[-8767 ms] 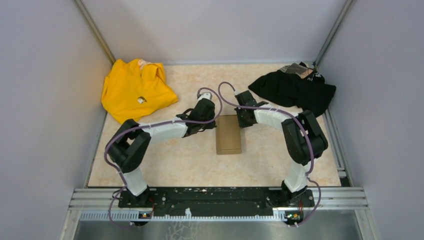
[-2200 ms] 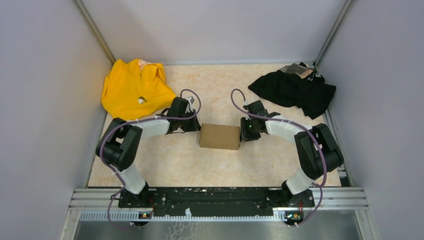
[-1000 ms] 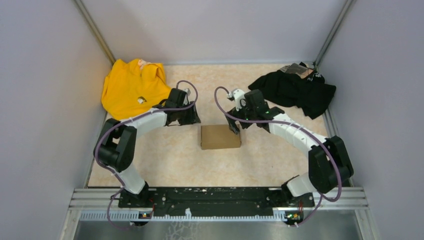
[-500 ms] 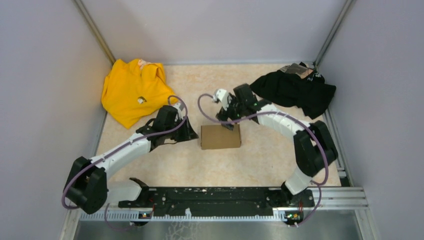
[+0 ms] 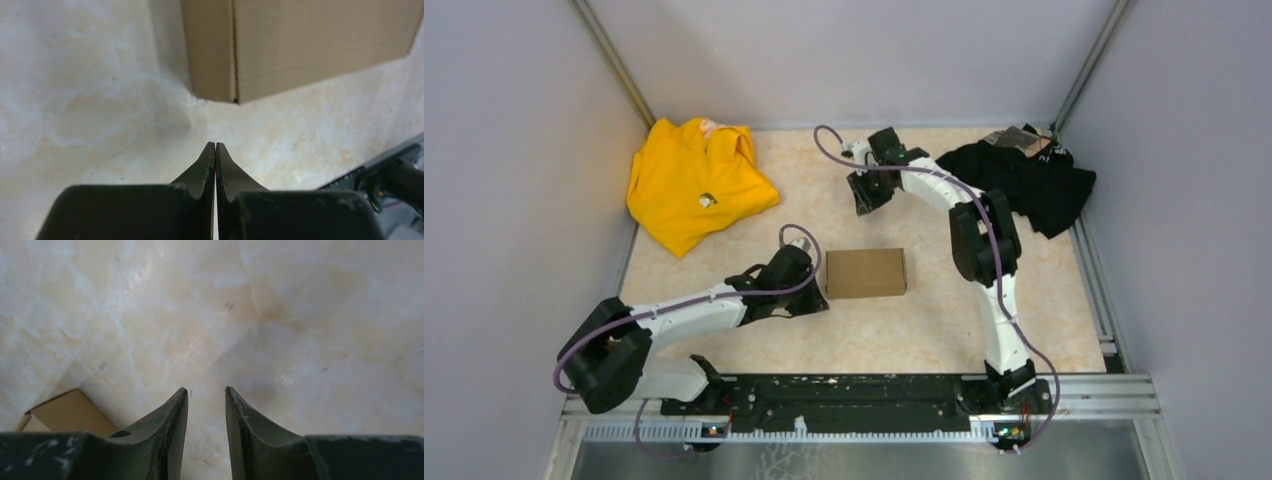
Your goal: Fold the paper box
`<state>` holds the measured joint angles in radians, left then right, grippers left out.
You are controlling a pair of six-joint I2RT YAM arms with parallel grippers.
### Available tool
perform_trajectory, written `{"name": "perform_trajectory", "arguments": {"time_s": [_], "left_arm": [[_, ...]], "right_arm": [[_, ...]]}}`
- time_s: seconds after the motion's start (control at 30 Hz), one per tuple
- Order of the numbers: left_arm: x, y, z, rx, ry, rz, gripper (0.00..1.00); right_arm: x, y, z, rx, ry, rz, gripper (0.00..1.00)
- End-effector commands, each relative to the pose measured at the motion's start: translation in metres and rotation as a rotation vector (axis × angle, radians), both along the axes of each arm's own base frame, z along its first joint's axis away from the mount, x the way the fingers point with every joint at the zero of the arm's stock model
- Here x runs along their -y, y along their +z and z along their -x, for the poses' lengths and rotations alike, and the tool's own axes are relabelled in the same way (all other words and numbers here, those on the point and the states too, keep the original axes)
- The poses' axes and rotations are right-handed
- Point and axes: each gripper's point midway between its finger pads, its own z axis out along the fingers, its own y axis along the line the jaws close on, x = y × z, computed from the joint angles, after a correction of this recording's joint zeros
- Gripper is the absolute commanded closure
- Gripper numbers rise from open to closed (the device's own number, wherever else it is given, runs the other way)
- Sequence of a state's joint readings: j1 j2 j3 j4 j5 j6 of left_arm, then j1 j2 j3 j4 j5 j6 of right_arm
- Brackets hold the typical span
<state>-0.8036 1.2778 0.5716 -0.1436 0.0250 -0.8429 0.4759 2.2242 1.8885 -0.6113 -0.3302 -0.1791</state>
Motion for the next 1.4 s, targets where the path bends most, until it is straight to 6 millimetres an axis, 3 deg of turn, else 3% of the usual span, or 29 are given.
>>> {"name": "perform_trajectory", "arguments": {"time_s": [0.0,0.4,0.97,1.07,1.2,1.3,1.37], "left_arm": [[-0.004,-0.003,-0.036,0.087,0.098,-0.081,0.96],[-0.012,-0.017,-0.07,0.111,0.171,-0.146,0.96],[-0.002,0.002,-0.105,0.175,0.164,-0.104,0.95],[-0.019,0.009,-0.11,0.178,0.199,-0.129,0.9],[-0.042,0.022,-0.105,0.18,0.233,-0.123,0.76],[-0.04,0.028,-0.094,0.163,0.207,-0.084,0.68],[-0.034,0.028,-0.084,0.133,0.178,-0.04,0.75]], "right_arm": [[-0.004,-0.002,0.036,-0.11,-0.002,-0.067,0.66],[0.019,-0.03,0.099,-0.205,-0.015,-0.062,0.66],[0.061,-0.023,0.179,-0.251,-0.133,-0.024,0.67],[0.064,-0.015,0.177,-0.225,-0.177,-0.034,0.67],[0.065,-0.013,0.164,-0.198,-0.221,-0.03,0.66],[0.058,-0.014,0.156,-0.203,-0.24,-0.053,0.67],[0.052,-0.012,0.152,-0.202,-0.247,-0.081,0.67]]}}
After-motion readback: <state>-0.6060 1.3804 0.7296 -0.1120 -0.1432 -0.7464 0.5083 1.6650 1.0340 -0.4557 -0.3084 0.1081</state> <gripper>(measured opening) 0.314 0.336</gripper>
